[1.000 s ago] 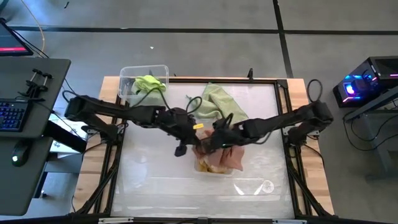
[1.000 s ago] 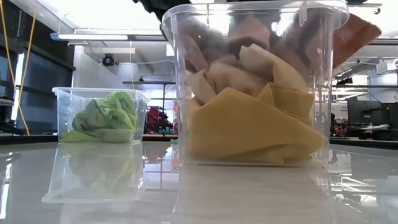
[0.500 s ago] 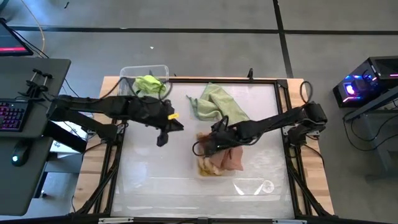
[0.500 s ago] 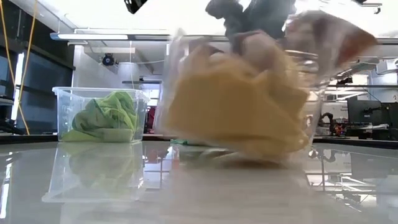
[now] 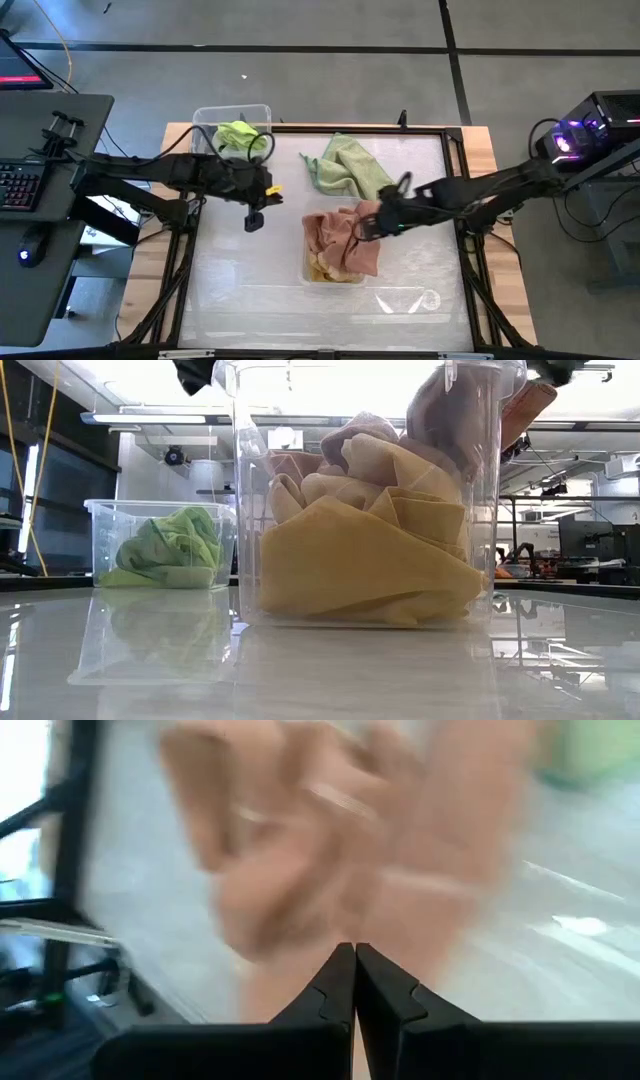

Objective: Sort towels by color in basket
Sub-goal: Put the orange towel into the bottom transparent bin

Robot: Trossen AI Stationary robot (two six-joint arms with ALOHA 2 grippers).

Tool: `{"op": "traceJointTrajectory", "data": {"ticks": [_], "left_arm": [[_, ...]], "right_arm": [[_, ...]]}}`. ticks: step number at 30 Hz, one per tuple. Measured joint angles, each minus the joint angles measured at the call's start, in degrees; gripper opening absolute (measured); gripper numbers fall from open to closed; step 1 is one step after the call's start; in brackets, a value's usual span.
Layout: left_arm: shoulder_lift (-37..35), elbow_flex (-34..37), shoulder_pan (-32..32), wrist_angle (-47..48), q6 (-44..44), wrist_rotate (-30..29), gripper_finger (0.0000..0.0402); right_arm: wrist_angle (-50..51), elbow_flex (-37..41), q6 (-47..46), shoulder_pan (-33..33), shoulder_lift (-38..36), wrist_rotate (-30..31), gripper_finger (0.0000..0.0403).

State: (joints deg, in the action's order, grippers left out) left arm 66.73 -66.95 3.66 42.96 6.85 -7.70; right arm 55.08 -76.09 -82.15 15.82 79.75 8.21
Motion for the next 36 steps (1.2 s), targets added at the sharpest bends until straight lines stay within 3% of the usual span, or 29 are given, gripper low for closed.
{"op": "traceJointTrajectory", "data": {"ticks": [7,10,16,19,36], "left_arm": [[0.05,8.22,0.0,-3.55,3.56,1.36,0.0032],[0.05,13.14,0.0,-9.54,4.04,2.39,0.0032],[0.06,22.67,0.0,-26.04,5.12,4.37,0.0032],[0.08,24.77,0.0,-29.86,5.11,4.48,0.0032],[4.05,25.35,0.0,-30.93,8.02,5.03,0.0032]], "right_arm": [[18.49,2.24,-9.55,3.83,-2.73,0.05,0.0],[14.11,7.6,-10.31,3.26,-2.63,2.05,0.0],[-5.23,18.5,-9.0,0.48,-2.63,4.6,0.0],[-8.82,21.36,-8.99,-1.03,-2.63,6.4,0.0],[-11.62,14.24,3.76,-2.71,-5.95,7.8,0.0]]}}
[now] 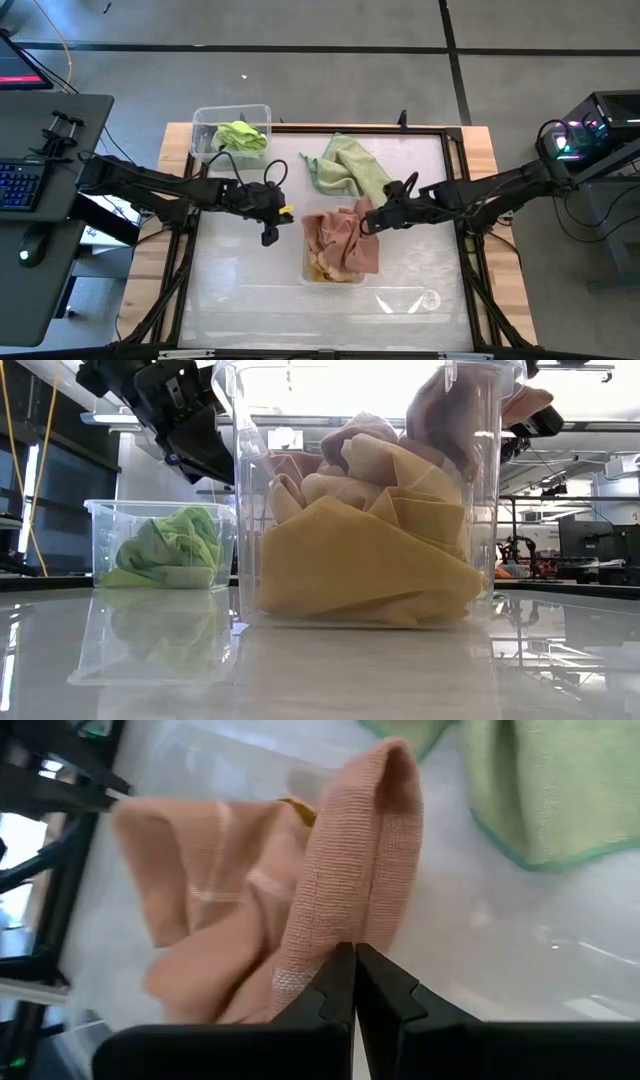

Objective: Sort towels by color in basket
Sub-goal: Put the orange towel into the bottom transparent bin

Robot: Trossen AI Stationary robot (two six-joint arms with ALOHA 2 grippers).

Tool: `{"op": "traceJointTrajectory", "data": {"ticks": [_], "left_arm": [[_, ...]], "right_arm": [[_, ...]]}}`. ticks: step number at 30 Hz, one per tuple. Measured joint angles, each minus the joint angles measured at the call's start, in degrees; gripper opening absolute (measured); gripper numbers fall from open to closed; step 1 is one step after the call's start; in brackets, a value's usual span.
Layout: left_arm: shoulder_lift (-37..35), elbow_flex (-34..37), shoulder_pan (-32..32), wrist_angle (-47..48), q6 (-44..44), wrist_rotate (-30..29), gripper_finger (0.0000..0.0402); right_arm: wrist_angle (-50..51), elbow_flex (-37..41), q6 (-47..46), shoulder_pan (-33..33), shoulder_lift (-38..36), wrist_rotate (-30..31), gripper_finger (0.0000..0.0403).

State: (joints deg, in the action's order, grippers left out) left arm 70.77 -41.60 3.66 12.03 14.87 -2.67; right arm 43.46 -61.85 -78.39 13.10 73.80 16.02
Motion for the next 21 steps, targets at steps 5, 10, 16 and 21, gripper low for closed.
{"op": "traceJointTrajectory", "data": {"ticks": [5,10,16,21], "left_arm": [[0.75,0.0,0.02,-0.18,0.0,0.69,0.0032],[0.58,0.0,0.0,-1.32,0.0,0.65,0.0032],[0.53,-0.02,0.02,-2.79,0.0,0.63,0.0032],[0.53,-0.02,0.02,-2.87,0.0,0.61,0.0032]], "right_arm": [[-4.5,-0.15,0.01,0.0,1.02,-0.62,0.0],[-14.41,-0.16,2.56,0.0,5.04,-1.4,0.0],[-28.09,-0.8,7.16,0.0,11.34,-3.24,0.0],[-22.07,-6.47,9.96,0.0,17.79,-4.24,0.0]]}}
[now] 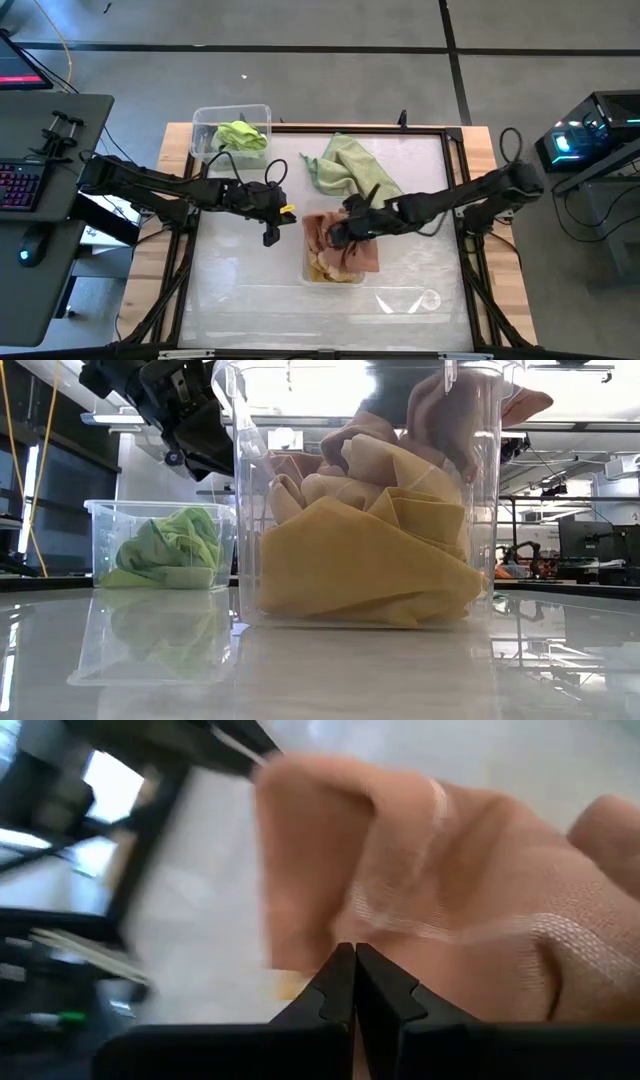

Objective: Sort towels by color in basket
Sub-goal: Put the orange towel into the bottom transparent bin

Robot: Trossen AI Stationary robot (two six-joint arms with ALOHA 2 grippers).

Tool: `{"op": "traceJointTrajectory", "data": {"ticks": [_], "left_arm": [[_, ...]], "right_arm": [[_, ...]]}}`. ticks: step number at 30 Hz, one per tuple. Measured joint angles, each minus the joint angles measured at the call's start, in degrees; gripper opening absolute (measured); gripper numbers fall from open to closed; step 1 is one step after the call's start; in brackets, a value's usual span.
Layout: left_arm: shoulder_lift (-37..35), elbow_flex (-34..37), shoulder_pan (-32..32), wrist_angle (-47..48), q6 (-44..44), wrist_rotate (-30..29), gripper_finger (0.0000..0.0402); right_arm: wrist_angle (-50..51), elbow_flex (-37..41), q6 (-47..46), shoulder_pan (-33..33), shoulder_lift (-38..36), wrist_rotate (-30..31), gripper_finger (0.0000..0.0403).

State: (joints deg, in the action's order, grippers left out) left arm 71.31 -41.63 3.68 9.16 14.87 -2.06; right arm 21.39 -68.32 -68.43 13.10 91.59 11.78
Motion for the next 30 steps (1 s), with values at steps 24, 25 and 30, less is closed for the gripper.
{"op": "traceJointTrajectory", "data": {"ticks": [24,25,30], "left_arm": [[0.0,0.0,0.02,0.01,0.04,-0.05,0.0032],[0.0,0.0,0.02,0.01,0.02,-0.04,0.0032],[0.0,0.0,0.02,0.04,0.02,-0.04,0.0032]], "right_arm": [[64.71,-46.48,5.4,1.17,16.83,-6.09,0.0058],[65.98,-47.09,5.41,1.77,16.55,-6.74,0.0075],[68.22,-46.3,2.6,4.38,14.88,-6.84,0.0152]]}}
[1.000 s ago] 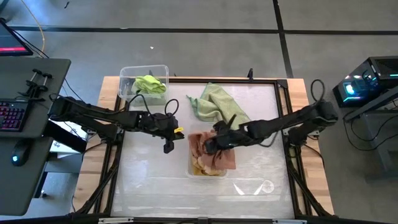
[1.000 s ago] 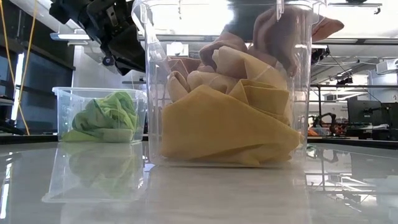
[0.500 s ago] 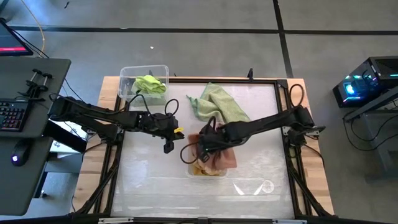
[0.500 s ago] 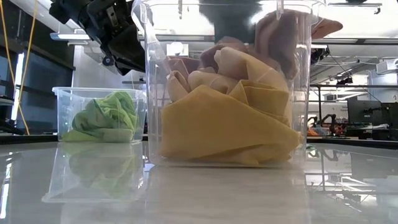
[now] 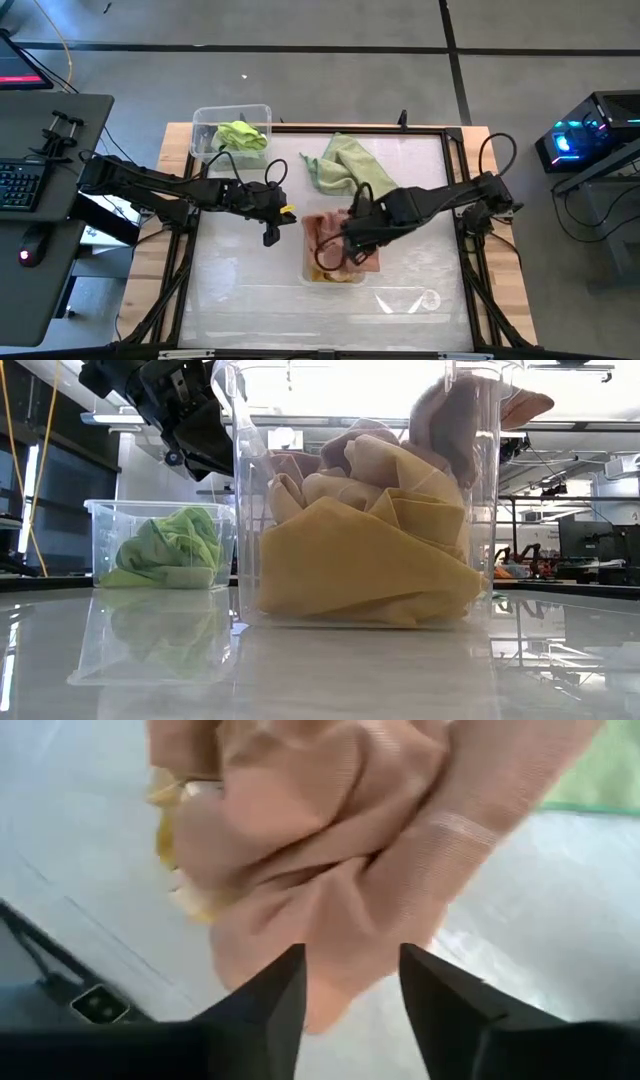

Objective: Sort towels by color in basket
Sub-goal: Put the orange towel into the bottom transparent bin

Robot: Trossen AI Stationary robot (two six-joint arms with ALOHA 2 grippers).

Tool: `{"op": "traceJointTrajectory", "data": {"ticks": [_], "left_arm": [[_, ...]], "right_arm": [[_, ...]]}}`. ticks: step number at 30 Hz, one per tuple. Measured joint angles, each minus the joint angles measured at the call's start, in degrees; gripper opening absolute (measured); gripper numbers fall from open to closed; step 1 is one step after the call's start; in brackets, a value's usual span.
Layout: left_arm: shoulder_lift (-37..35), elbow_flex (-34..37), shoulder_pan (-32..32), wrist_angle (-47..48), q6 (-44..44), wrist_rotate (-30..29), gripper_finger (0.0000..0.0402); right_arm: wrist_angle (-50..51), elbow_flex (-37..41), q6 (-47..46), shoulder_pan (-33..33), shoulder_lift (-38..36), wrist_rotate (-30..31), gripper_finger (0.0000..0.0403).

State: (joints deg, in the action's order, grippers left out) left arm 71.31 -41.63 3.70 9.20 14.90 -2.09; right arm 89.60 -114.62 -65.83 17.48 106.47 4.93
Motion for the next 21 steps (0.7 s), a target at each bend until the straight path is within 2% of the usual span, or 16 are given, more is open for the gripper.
{"op": "traceJointTrajectory", "data": {"ticks": [3,6,12,16,21], "left_arm": [[0.0,0.0,0.0,-0.02,-0.02,-0.01,0.0032],[0.0,0.0,0.0,-0.14,-0.04,-0.01,0.0033],[0.0,0.0,0.0,-0.01,-0.07,-0.01,0.0032],[0.0,0.0,0.0,-0.07,-0.07,-0.01,0.0032],[0.0,0.0,-0.02,-0.09,-0.09,-0.03,0.0032]], "right_arm": [[0.53,3.12,-4.29,0.41,-1.41,1.06,0.0176],[-0.07,9.77,-8.41,0.38,-3.66,1.83,0.018],[-14.85,21.47,-12.01,-0.34,-9.34,2.14,0.0175],[-21.38,25.14,-13.23,-1.3,-10.79,2.28,0.0148],[-24.54,25.91,-10.78,-2.48,-10.09,2.31,0.0078]]}}
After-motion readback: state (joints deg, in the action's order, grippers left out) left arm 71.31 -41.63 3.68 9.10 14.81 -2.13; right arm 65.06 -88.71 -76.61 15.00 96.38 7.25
